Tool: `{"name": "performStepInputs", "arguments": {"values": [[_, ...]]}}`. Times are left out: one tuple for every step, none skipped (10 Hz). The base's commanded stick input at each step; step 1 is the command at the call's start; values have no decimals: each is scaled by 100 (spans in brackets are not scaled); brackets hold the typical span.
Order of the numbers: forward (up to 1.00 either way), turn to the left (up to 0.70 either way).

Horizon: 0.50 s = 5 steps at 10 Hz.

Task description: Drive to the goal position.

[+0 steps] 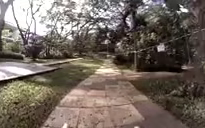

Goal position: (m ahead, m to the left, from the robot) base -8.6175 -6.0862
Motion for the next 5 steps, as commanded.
{"name": "performStepInputs", "arguments": {"values": [[70, 0], [70, 0], [70, 0], [70, 0], [70, 0]]}}
